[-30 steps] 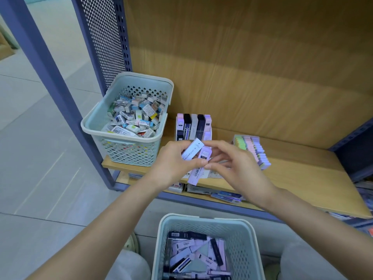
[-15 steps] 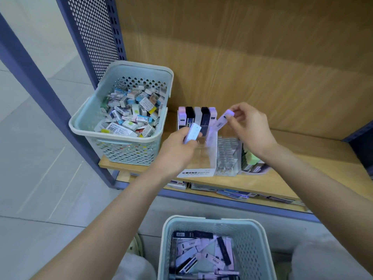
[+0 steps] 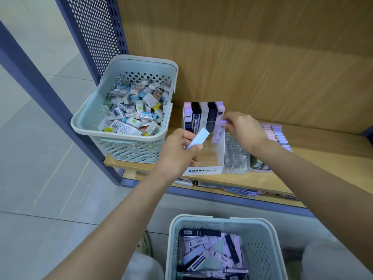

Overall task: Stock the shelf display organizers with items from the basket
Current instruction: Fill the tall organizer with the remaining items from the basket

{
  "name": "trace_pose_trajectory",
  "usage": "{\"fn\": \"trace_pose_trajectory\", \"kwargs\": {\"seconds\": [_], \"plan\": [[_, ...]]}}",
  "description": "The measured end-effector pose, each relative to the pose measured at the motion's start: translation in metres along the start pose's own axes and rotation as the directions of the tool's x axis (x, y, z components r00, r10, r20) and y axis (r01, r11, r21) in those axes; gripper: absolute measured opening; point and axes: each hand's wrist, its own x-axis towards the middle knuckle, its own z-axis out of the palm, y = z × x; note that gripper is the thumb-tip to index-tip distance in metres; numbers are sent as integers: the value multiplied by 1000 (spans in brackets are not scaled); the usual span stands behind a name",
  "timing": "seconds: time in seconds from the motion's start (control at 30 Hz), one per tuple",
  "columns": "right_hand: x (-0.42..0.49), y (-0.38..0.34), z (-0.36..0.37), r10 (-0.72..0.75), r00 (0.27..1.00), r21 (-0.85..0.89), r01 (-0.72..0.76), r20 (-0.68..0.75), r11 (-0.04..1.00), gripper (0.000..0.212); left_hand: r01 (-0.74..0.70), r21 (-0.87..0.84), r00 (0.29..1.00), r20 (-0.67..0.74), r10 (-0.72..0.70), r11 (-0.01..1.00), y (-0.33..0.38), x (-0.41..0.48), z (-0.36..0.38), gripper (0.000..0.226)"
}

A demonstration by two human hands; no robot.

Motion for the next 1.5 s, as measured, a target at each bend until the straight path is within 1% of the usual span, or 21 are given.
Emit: {"fn": "trace_pose_trajectory", "kwargs": {"seconds": [0.07,0.13,0.2,0.3,0.4,0.43,0.47,0.5,0.53,0.6,0.67,0.73,0.77,0.87,0.97,1.03,1.13,1.23,1.33,1.43,1.5], "plan": [[-1,1,4,2,997,-115,6,72,993,24,-21,15,1000,-2,21,1000,-1,0,-1,13],[-2,0,10,5,995,-199,15,98,980,26,-47,7,999,-3,47,999,0,-1,-2,11],[-3,-2,14,4,997,-257,17,77,966,27,-60,-11,998,-9,60,998,2,-2,-2,11],[-2,0,20,-3,1000,-327,11,27,945,25,-54,29,998,-10,54,998,2,-1,-2,16],[-3,-1,21,-58,998,-434,54,5,899,36,-31,70,999,-14,32,997,1,-2,-2,16],[-3,-3,19,-80,996,-452,56,-34,890,38,-24,70,999,-24,26,997,1,-2,-2,14],[-4,-5,15,-104,994,-441,83,-23,894,36,-20,69,999,-37,22,997,2,-3,-2,13],[-5,-7,13,-131,991,-389,111,-25,915,36,-23,71,998,-49,26,997,2,-3,-2,13],[-8,-8,9,-131,991,-267,124,-6,956,39,-39,81,997,-58,44,996,2,-4,-3,13],[-23,-19,-3,-83,996,102,81,17,991,38,-108,149,991,-62,118,983,3,-5,-4,15],[-45,-38,-17,-76,996,438,50,41,898,36,-176,220,980,-54,192,960,6,-9,-4,16],[-68,-50,-25,-116,983,591,11,141,806,39,-212,243,971,-60,232,947,8,-12,-1,15],[-78,-55,-27,-144,974,614,8,173,789,41,-221,246,967,-67,244,944,9,-14,0,18],[-99,-61,-33,-188,967,620,43,171,784,58,-279,238,952,-55,300,930,12,-23,8,26],[-109,-62,-36,-200,973,572,98,119,814,76,-403,322,907,13,421,857,14,-36,17,23],[-115,-62,-37,-189,980,581,115,68,806,78,-454,398,877,42,479,797,13,-43,21,10],[-120,-55,-39,-175,985,582,144,-3,800,78,-437,423,884,40,466,794,12,-47,30,11],[-116,-43,-37,-141,990,533,119,0,838,65,-465,429,863,24,505,774,10,-36,38,15],[-101,-22,-35,-49,998,492,59,-33,868,47,-486,605,821,69,567,631,-2,-12,42,14],[-77,-7,-38,32,997,511,5,-64,860,25,-436,755,850,166,499,491,-24,16,44,30],[-62,-3,-36,46,996,538,6,-82,843,19,-405,809,879,216,425,426,-39,31,47,39]]}}
